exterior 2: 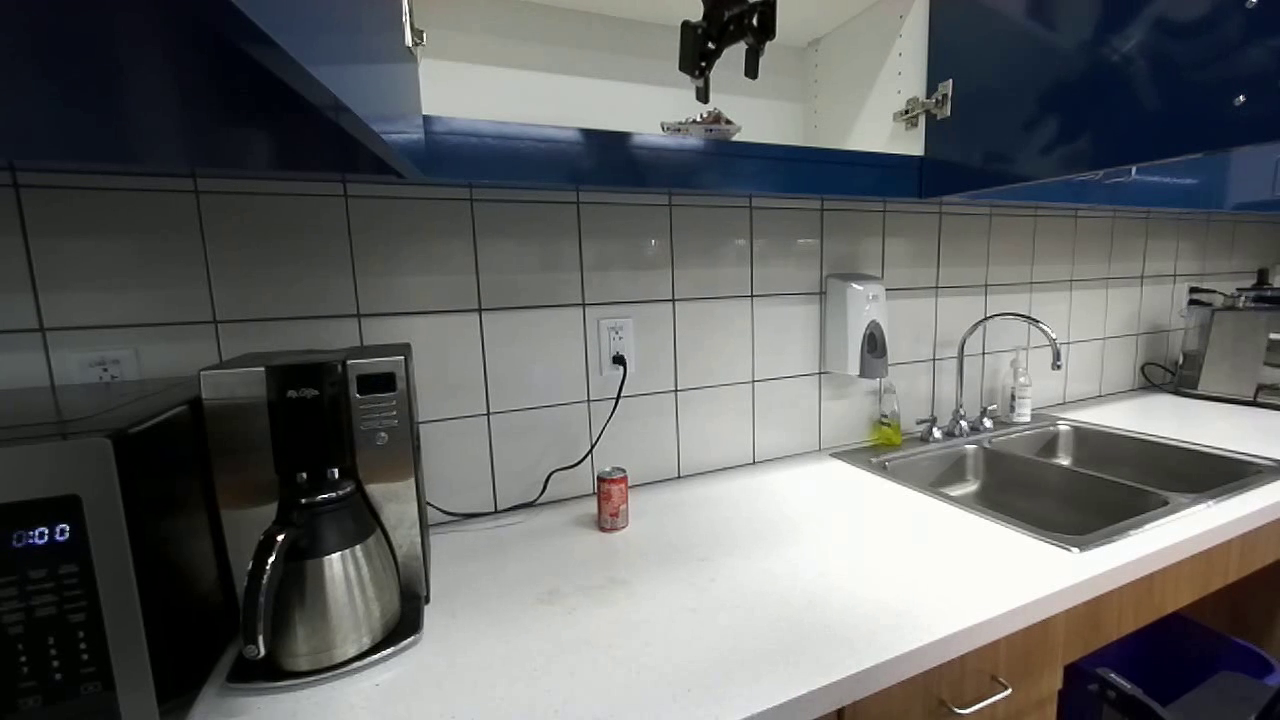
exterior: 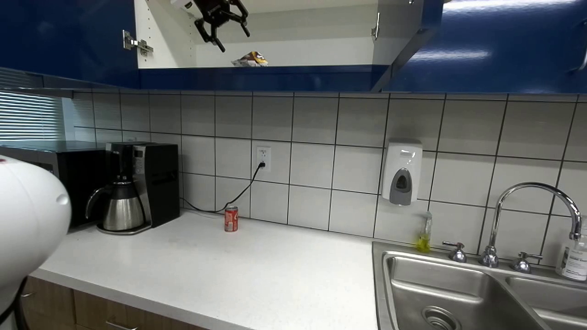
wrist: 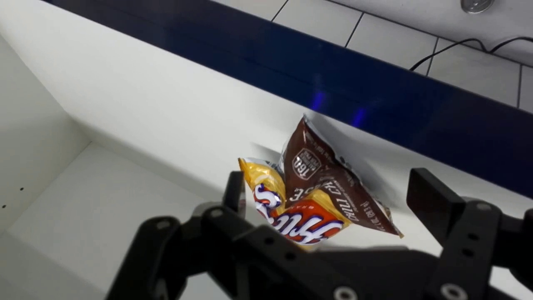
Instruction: Put the packet on the bottom shelf of the upper cabinet.
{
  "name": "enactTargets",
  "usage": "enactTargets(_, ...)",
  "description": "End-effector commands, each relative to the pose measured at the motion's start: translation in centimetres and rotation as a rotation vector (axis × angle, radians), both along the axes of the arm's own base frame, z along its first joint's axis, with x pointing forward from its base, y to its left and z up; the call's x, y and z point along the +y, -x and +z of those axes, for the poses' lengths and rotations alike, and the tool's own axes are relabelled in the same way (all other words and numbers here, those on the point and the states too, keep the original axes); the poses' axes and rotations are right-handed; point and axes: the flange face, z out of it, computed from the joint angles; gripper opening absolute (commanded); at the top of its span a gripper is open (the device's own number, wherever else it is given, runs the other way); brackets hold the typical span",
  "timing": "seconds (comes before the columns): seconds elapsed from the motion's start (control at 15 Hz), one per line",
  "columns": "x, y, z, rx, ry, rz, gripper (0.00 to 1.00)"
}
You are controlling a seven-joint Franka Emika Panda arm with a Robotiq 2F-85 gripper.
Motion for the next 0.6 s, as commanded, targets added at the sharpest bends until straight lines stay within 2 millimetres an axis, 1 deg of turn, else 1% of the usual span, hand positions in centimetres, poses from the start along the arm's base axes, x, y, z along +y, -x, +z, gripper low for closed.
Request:
enactTargets(0.0,1.1,3.4,-1.3,0.027,-0.031,-0.043,1.0)
enactTargets(0.13,1.8,4.9,-2.0,0.051,-0.054,-0.051,1.0)
enactTargets(0.27,3.0,6.3,-2.7,0.068,-0.07,-0.056,1.0)
enactTargets(0.33,3.2,7.3,-3.2,0.076,-0.087,-0.057,1.0)
enactTargets(0.47,4.3,8.5,-4.1,0.097,-0.112,-0.068,1.0)
enactTargets(0.53,4.6,9.3,-4.9,0.111,-0.131,-0.067,1.0)
